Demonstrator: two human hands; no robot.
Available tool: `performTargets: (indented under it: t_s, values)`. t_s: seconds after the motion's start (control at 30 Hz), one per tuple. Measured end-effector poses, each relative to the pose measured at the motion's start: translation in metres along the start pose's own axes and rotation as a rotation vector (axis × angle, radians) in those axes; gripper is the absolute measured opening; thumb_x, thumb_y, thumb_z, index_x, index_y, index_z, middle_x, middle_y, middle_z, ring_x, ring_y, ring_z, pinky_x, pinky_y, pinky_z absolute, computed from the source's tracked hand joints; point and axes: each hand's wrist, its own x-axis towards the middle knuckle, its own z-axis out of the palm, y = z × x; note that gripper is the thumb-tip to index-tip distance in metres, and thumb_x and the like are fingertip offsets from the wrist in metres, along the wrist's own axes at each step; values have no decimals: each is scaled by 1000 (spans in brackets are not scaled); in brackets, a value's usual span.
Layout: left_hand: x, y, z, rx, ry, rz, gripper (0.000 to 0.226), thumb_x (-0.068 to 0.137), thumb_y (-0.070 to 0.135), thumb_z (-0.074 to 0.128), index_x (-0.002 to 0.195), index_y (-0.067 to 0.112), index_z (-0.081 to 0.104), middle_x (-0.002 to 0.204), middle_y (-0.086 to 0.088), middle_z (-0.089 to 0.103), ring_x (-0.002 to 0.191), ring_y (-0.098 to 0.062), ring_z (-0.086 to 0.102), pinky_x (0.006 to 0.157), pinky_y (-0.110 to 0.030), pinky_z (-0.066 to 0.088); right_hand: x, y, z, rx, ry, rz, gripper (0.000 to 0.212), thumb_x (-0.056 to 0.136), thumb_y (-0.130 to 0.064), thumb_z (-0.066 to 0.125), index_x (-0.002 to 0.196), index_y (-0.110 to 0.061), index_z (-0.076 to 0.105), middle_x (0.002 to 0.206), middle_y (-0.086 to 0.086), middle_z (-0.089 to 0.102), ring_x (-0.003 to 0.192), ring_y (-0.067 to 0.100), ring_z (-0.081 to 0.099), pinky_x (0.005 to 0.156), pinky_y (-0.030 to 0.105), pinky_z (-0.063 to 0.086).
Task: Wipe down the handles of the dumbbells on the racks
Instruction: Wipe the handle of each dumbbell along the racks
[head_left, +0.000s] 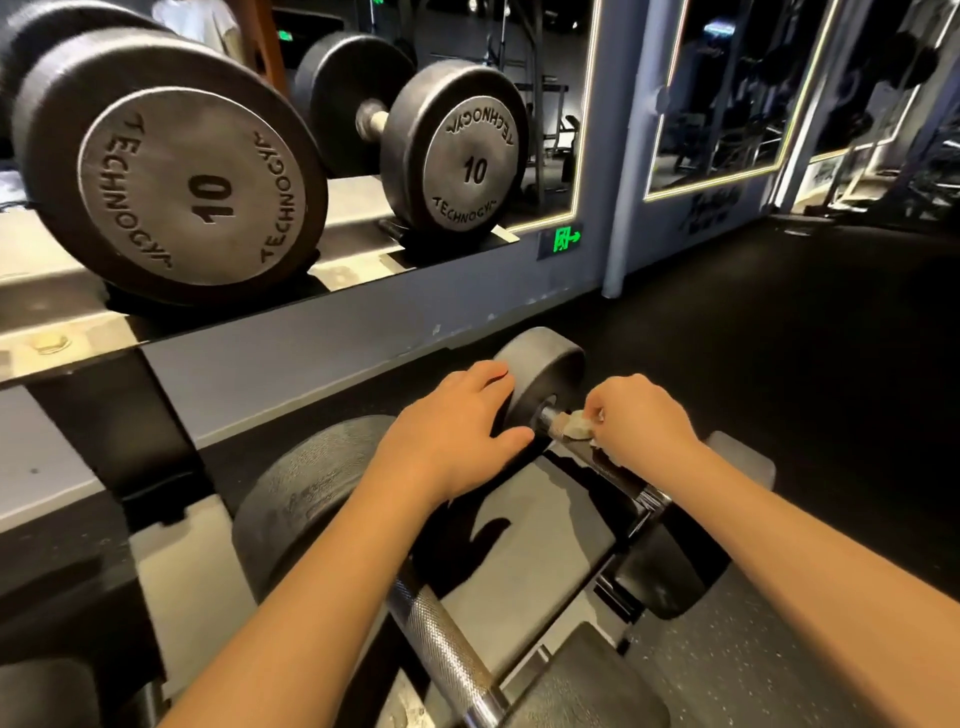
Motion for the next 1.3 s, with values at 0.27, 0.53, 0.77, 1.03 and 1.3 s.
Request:
performTargets:
  t_s: [0.27,0.53,0.77,1.03,1.3]
  values:
    - [0,2,0,-35,11,-11,59,95,52,42,147,27,31,155,17,16,139,-8,22,103,-35,37,4,5,8,286,-6,-7,32,92,-37,53,68,-16,57,68,3,57,62,17,55,58,27,40]
    - [1,4,-1,-20,4,-33,55,95,52,42,143,26,38,154,15,19,138,-9,25,99,-36,39,1,0,12,300,103,97,13,90,-21,62,97,-16,72,90,5,65,77,18,59,70,28,47]
    - [2,3,2,0,19,-32,56,94,54,41,142,27,40,153,15,20,136,-10,27,96,-36,40,14,-11,15,509,174,53,27,89,-16,64,116,-17,67,114,7,64,105,25,60,94,36,49]
    - [2,2,2,14,15,-33,58,94,56,41,145,28,35,155,14,18,138,-11,26,99,-38,41,-1,10,8,203,69,45,13,87,-27,67,99,-23,72,93,1,66,86,19,62,81,35,54]
    - [1,3,2,22,11,-32,61,94,55,41,147,28,30,156,16,15,140,-9,22,101,-39,40,3,2,11,204,164,-12,21,88,-17,63,109,-17,65,105,6,64,95,23,60,82,33,52]
